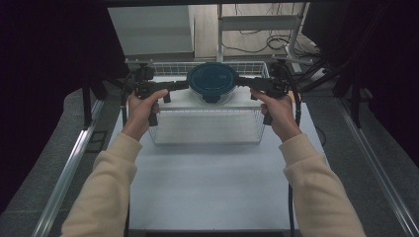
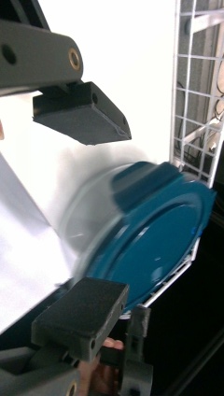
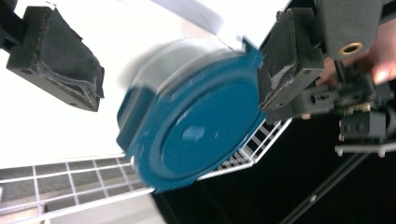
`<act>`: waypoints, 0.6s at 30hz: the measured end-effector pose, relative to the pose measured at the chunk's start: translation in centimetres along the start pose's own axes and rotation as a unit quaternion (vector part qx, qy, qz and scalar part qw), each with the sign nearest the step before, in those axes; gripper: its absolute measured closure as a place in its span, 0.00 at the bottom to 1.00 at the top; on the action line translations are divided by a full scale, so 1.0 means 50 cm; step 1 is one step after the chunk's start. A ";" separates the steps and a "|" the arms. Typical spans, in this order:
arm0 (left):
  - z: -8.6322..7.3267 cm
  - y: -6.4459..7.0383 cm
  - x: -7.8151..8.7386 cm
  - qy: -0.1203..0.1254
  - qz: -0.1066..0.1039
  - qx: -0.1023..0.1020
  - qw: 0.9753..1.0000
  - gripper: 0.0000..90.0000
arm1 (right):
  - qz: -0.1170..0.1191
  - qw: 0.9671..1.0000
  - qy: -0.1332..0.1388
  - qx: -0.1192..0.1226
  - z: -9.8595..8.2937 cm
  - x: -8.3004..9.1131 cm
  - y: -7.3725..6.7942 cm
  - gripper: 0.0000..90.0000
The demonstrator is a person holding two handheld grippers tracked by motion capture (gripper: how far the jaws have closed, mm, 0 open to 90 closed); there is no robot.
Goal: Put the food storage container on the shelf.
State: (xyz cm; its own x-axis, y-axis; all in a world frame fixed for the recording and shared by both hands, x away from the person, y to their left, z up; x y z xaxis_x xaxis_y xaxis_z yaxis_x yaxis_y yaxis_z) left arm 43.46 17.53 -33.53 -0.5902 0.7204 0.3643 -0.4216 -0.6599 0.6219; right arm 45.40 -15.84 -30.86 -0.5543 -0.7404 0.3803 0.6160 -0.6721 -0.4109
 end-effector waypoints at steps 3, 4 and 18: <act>-0.022 0.005 0.020 -0.001 -0.008 -0.017 1.000 0.25 | -0.014 0.999 -0.002 0.045 -0.019 0.019 -0.005 0.19; -0.032 0.008 0.026 -0.001 -0.006 -0.027 1.000 0.25 | -0.021 0.998 -0.002 0.063 -0.027 0.027 -0.008 0.19; -0.253 -0.016 0.106 -0.013 0.015 -0.107 0.994 0.24 | -0.023 0.984 0.001 0.176 -0.219 0.138 -0.049 0.22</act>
State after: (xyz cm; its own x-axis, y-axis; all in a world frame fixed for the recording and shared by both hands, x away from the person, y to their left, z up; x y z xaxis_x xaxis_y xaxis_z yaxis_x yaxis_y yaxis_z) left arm 31.97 19.21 -40.87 -0.5872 0.7038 0.3999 -0.5435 -0.7089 0.4496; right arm 33.95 -19.38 -36.32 -0.5872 -0.7088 0.3908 0.7453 -0.6618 -0.0805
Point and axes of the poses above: each handheld gripper's, and its own axes: x roughly backward along the jaws, z roughly out of its top, y roughly to its right, the point moved 2 cm from there along -x, roughly forward along the jaws, and after that the axes turned 8 degrees about x, right-handed, at the moved point
